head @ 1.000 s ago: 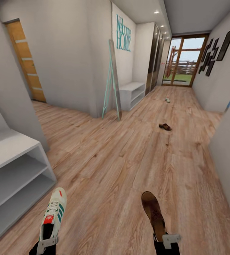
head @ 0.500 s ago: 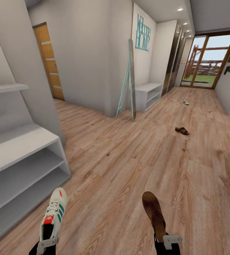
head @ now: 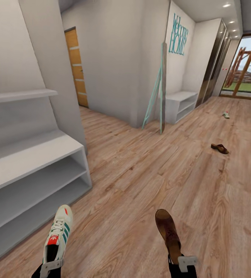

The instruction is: Pick up the two gym shoes and the two sandals from the corridor floor and place them onto the hallstand (shoe rack) in the corridor, making sure they are on the rack and not on the floor. Arrange them so the two gym shoes are next to each other and the two sandals are next to each other.

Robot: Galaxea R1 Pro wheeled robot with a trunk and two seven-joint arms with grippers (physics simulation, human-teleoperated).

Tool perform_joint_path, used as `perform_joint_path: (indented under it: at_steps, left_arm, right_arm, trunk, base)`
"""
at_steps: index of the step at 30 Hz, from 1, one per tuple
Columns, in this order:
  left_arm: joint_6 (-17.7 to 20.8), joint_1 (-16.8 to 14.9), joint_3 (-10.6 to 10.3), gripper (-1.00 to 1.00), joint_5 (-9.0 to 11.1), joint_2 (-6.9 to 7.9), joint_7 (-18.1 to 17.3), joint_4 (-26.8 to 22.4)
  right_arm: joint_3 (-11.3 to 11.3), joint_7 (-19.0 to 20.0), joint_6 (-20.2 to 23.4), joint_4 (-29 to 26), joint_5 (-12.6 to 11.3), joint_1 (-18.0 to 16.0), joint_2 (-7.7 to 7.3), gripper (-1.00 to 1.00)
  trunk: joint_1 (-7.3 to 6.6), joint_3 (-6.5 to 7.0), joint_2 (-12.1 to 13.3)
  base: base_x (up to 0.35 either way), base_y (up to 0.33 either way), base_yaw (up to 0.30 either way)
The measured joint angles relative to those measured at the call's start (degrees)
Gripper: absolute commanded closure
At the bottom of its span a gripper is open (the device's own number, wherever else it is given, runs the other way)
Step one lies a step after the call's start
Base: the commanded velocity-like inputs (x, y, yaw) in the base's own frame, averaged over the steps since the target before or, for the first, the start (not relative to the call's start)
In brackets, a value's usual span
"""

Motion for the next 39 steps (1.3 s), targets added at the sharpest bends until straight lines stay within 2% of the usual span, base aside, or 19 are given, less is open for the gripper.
perform_joint_path:
  at_steps: [6,14,39]
  left_arm:
    - [0.0,0.0,0.0,1.0,0.0,0.0,0.0,0.0]
    - [-0.1,0.0,0.1,1.0,0.4,0.0,0.0,0.1]
    - [-0.1,0.0,0.0,1.0,0.3,0.0,0.0,0.1]
  right_arm:
    - [0.1,0.0,0.1,0.1,0.0,0.0,0.08,1.0]
    - [0.1,0.0,0.2,0.1,0.0,0.0,0.09,1.0]
    - [0.0,0.0,0.1,0.5,0.0,0.0,0.09,1.0]
  trunk:
    - [0.0,0.0,0.0]
    - [-0.01,0.0,0.0]
    - [0.0,0.0,0.0]
  base:
    - [0.002,-0.14,0.279]
    - [0.173,-0.147,0.279]
    - [0.008,-0.005,0.279]
